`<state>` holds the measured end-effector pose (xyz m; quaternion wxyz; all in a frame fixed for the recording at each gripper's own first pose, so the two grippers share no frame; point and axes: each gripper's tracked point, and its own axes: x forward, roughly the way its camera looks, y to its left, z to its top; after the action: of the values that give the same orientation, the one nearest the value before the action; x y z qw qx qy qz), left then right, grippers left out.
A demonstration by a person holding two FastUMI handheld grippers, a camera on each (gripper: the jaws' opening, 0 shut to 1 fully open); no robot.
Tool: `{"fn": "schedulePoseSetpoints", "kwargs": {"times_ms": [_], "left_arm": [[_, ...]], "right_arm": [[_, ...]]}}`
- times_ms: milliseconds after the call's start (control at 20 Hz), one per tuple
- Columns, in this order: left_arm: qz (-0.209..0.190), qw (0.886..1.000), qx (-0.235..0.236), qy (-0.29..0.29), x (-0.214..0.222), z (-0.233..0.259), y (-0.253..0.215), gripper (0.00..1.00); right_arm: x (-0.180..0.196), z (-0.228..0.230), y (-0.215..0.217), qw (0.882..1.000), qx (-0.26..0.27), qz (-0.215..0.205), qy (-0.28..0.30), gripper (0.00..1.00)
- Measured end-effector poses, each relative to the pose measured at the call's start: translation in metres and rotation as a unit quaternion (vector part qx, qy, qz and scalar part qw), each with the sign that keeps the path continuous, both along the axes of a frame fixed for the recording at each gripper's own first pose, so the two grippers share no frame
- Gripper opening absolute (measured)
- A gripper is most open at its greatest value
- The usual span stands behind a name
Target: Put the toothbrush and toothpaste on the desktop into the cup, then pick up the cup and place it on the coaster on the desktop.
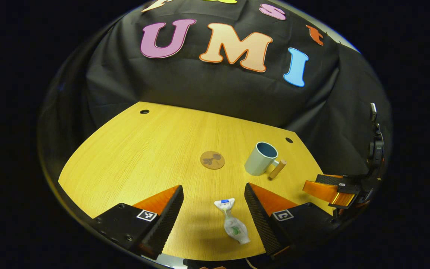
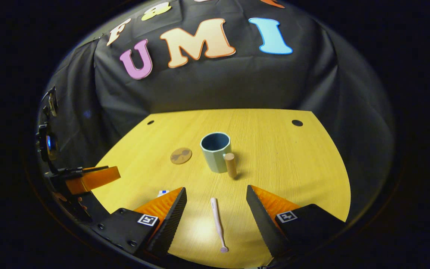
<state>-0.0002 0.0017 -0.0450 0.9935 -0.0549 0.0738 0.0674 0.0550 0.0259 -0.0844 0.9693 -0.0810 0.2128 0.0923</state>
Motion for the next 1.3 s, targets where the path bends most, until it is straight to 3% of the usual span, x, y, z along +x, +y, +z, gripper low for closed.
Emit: {"fn": "schedulePoseSetpoints", "kwargs": {"times_ms": [50, 100, 150, 350, 400, 450, 550, 600, 650, 700, 750, 850, 950, 1100, 1150, 1200, 1250, 1300], "left_arm": [[0.006, 1.000, -0.001, 0.002, -0.002, -0.003, 0.003, 0.95], [0.013, 1.000, -0.002, 0.006, -0.003, -0.006, 0.007, 0.95], [0.017, 1.000, -0.005, 0.008, -0.005, -0.008, 0.009, 0.95], [0.034, 0.999, -0.011, 0.013, -0.010, -0.011, 0.016, 0.95], [0.039, 0.999, -0.010, 0.014, -0.011, -0.012, 0.018, 0.96], [0.043, 0.999, -0.009, 0.014, -0.011, -0.013, 0.020, 0.95], [0.047, 0.999, -0.015, 0.020, -0.013, -0.017, 0.021, 0.95], [0.048, 0.998, -0.020, 0.024, -0.014, -0.020, 0.021, 0.95], [0.048, 0.998, -0.023, 0.029, -0.014, -0.023, 0.019, 0.95], [0.048, 0.998, -0.026, 0.037, -0.015, -0.027, 0.019, 0.95], [0.050, 0.997, -0.027, 0.046, -0.015, -0.034, 0.018, 0.95], [0.056, 0.996, -0.028, 0.060, -0.017, -0.041, 0.018, 0.95], [0.055, 0.995, -0.034, 0.071, -0.017, -0.046, 0.017, 0.95], [0.050, 0.995, -0.041, 0.080, -0.018, -0.049, 0.014, 0.95], [0.052, 0.995, -0.041, 0.082, -0.016, -0.050, 0.013, 0.95], [0.052, 0.995, -0.040, 0.080, -0.015, -0.049, 0.014, 0.95], [0.052, 0.995, -0.040, 0.080, -0.013, -0.048, 0.014, 0.94], [0.052, 0.995, -0.041, 0.080, -0.012, -0.047, 0.015, 0.94]], "right_arm": [[0.001, -0.007, 0.005, 1.000, -0.004, 0.008, 0.018, 0.94], [0.002, -0.015, 0.011, 0.999, -0.007, 0.017, 0.035, 0.99], [0.005, -0.021, 0.014, 0.999, -0.011, 0.024, 0.048, 0.95], [0.015, -0.047, 0.023, 0.994, -0.021, 0.029, 0.099, 0.99], [0.017, -0.054, 0.023, 0.993, -0.023, 0.027, 0.117, 0.94], [0.019, -0.064, 0.021, 0.990, -0.030, 0.022, 0.136, 0.98], [0.022, -0.079, 0.014, 0.984, -0.049, 0.007, 0.168, 0.97], [0.023, -0.086, 0.011, 0.982, -0.059, -0.001, 0.182, 0.89], [0.024, -0.092, 0.008, 0.979, -0.066, -0.007, 0.193, 0.96], [0.025, -0.097, 0.004, 0.976, -0.073, -0.014, 0.203, 0.87], [0.027, -0.102, 0.003, 0.974, -0.078, -0.020, 0.210, 0.92], [0.030, -0.109, -0.001, 0.970, -0.085, -0.032, 0.224, 0.91], [0.033, -0.114, -0.004, 0.967, -0.088, -0.045, 0.234, 0.84], [0.034, -0.119, -0.009, 0.963, -0.091, -0.057, 0.247, 0.59], [0.035, -0.120, -0.010, 0.962, -0.093, -0.059, 0.250, 0.45], [0.034, -0.121, -0.012, 0.961, -0.093, -0.061, 0.254, 0.60], [0.033, -0.122, -0.012, 0.960, -0.096, -0.062, 0.257, 0.43], [0.034, -0.123, -0.013, 0.959, -0.099, -0.062, 0.259, 0.45]]}}
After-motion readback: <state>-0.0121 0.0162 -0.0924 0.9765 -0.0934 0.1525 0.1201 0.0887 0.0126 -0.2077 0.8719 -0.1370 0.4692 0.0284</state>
